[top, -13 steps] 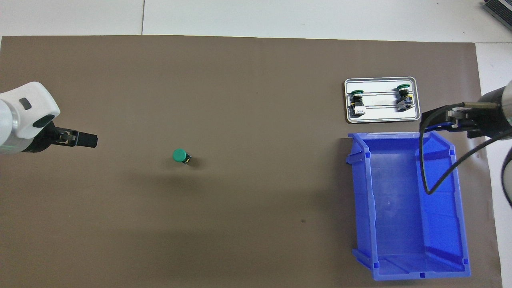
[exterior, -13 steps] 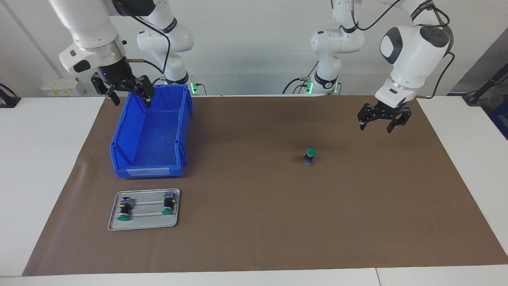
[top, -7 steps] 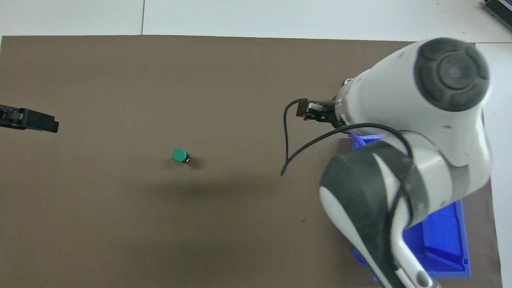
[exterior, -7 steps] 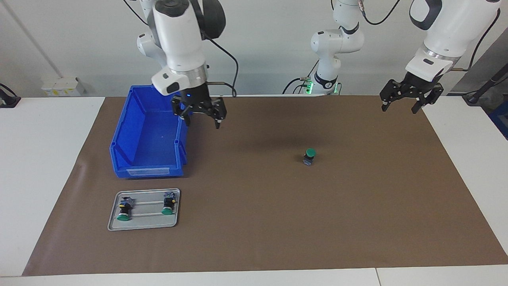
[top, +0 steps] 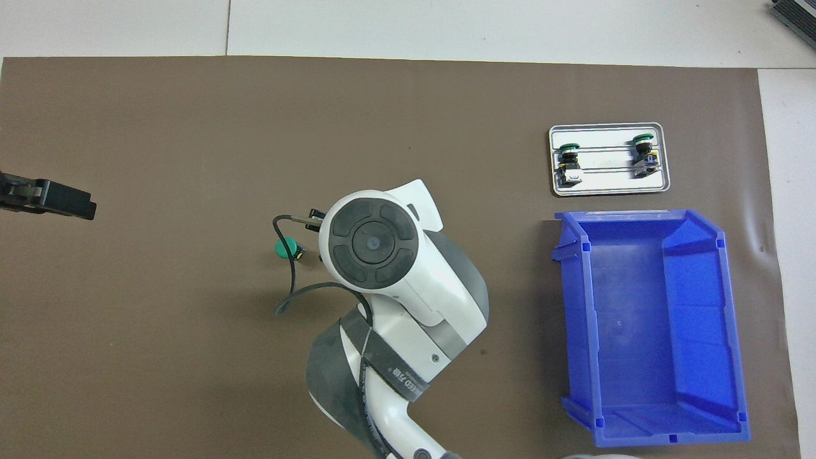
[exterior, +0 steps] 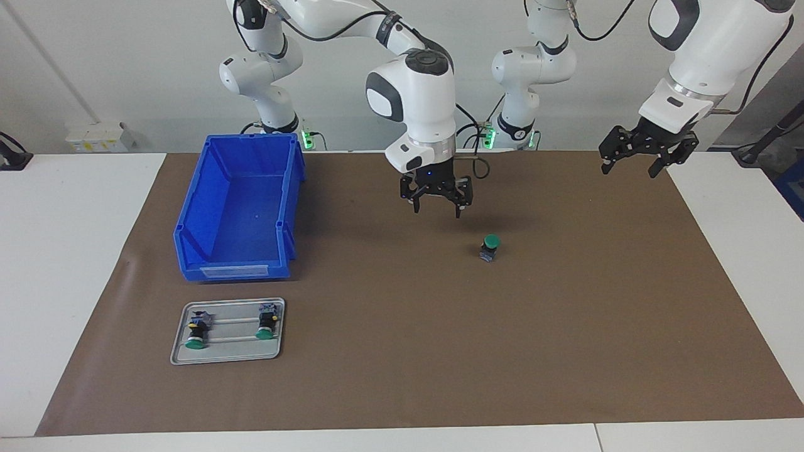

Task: Place and press button with both arms
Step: 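Grasp the green button with the right gripper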

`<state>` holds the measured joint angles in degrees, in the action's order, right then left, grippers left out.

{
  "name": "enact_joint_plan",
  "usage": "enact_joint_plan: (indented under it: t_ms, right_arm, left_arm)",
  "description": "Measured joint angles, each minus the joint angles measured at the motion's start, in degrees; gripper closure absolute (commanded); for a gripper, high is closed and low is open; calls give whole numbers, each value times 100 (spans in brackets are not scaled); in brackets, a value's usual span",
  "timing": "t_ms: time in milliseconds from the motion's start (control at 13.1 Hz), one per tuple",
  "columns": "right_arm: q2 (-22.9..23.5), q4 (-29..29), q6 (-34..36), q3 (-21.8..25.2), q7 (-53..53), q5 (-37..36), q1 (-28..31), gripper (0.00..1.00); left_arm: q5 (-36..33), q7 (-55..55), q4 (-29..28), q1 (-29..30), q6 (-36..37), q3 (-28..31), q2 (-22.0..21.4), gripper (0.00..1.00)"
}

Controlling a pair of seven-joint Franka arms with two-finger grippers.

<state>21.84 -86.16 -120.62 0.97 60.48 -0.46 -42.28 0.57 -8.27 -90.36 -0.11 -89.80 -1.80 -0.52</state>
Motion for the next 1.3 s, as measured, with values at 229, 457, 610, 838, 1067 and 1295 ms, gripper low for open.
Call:
enact_joint_plan:
  t_ms: [229,457,610,838,1067,1295]
  right_arm:
    - [430,174,-377,8,219,-366,-346,0]
    - [1287,856,-806,15,244,-546,-546,0]
    - [1692,1044,-1228,16,244,-618,-588,0]
    - [1877,1123,-1474,16,231,-867,-621,0]
    - [1884,1108,-1468,16,74,-871,-627,0]
    - [1932,1059,-1486,-6,-76,-871,-635,3]
  left_arm:
    - [0,0,357,0,239,0,130,0]
    - [0,0,451,0,270,0,169,0]
    - [0,0,451,0,294,0,182,0]
    - [0,4,446,5,350,3,185,0]
    - [87,63,445,64,342,5,165,0]
    - [149,113,445,113,337,4,154,0]
